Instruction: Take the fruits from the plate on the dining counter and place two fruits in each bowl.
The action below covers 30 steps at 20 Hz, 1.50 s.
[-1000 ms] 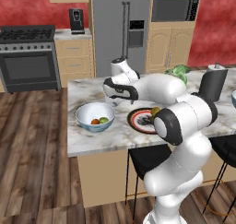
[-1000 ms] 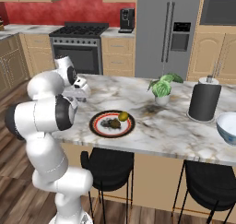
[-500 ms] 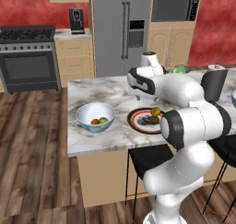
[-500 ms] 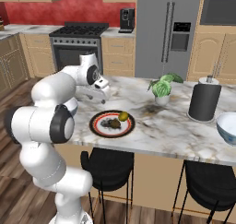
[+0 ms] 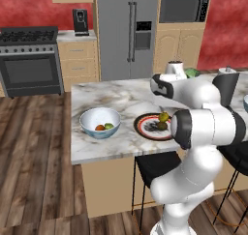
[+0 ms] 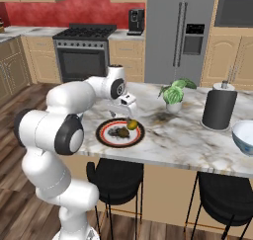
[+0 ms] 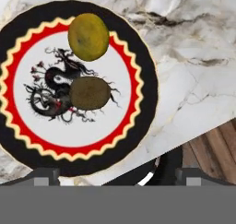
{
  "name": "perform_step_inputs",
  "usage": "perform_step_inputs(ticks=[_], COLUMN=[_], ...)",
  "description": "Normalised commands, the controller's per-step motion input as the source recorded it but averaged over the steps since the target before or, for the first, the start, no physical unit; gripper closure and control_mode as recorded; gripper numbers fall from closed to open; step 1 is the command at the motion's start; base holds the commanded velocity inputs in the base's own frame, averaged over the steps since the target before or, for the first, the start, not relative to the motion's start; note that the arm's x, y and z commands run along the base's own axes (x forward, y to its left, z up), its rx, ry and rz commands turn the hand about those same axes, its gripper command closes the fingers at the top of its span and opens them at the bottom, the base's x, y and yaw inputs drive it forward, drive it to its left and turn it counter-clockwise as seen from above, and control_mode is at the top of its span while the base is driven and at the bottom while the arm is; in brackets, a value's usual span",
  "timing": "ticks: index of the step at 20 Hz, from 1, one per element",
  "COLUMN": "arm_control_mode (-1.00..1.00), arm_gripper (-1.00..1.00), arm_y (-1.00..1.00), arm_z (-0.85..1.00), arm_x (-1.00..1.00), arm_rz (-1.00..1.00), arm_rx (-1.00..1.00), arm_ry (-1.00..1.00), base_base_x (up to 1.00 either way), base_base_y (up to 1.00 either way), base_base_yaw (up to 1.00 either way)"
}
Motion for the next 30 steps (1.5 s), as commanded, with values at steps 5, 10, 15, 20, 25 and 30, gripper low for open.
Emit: perform_step_inputs(ticks=[5, 10, 15, 20, 25, 30], arm_control_mode=[-1.00, -1.00, -1.00, -1.00, -1.00, -1.00], arm_gripper=[-1.00, -1.00, -1.00, -1.00, -1.00, -1.00], arm_y=[-0.11, 0.00, 0.17, 0.05, 0.00, 0.00], arm_z=[-0.19, -0.25, -0.22, -0.22, -0.34, -0.27], arm_x=[0.16, 0.07, 0.00, 0.12, 0.26, 0.18], arm_rz=[0.11, 0.25, 0.22, 0.16, 0.11, 0.10], arm_rx=[0.01, 0.01, 0.05, 0.02, 0.00, 0.00], arm_ry=[0.06, 0.00, 0.00, 0.00, 0.00, 0.00], base_base_x=[0.00, 0.00, 0.00, 0.00, 0.00, 0.00], base_base_y=[0.00, 0.00, 0.00, 0.00, 0.00, 0.00], base_base_yaw=[0.00, 0.00, 0.00, 0.00, 0.00, 0.00])
